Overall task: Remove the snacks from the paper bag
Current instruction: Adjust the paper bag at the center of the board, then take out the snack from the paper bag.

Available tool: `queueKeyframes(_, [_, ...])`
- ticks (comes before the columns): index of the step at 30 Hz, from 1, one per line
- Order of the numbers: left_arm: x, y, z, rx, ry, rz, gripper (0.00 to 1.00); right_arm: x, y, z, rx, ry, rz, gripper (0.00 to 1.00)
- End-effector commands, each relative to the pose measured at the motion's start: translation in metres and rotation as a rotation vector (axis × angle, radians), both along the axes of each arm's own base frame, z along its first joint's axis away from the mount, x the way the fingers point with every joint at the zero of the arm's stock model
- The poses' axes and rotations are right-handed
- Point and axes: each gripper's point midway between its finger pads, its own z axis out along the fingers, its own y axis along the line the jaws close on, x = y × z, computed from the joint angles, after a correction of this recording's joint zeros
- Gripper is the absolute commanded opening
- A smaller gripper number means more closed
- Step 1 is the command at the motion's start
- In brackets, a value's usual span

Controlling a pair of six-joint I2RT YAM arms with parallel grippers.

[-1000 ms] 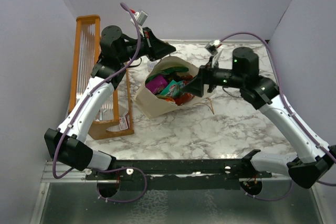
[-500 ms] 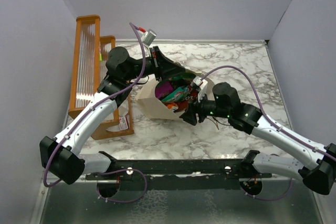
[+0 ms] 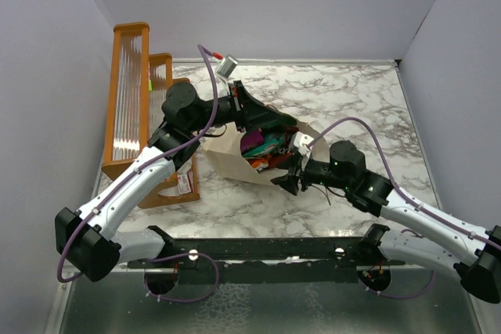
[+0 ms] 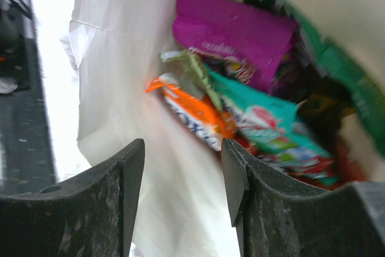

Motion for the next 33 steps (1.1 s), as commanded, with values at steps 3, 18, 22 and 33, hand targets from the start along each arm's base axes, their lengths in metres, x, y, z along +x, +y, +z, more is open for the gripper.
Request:
queueKeyframes(3, [-0.005, 0.006, 0.018, 0.028, -0.029, 0.041, 0.0, 0.025, -0.006, 0.044, -0.152, -0.519, 0.06, 0.57])
queueKeyframes(18, [-0.007, 0.007, 0.028, 0.021, -0.071, 0.039, 0.0, 0.096, 0.008, 0.054, -0.433, -0.909, 0.024, 0.58])
queueKeyframes(22, [-0.01, 0.01, 0.034, 0.004, -0.078, 0.04, 0.0, 0.11, 0.007, 0.062, -0.362, -0.925, -0.01, 0.54])
queueKeyframes(33, [-0.007, 0.011, 0.029, 0.0, -0.04, 0.07, 0.0, 0.122, 0.032, 0.053, -0.301, -0.97, 0.093, 0.5])
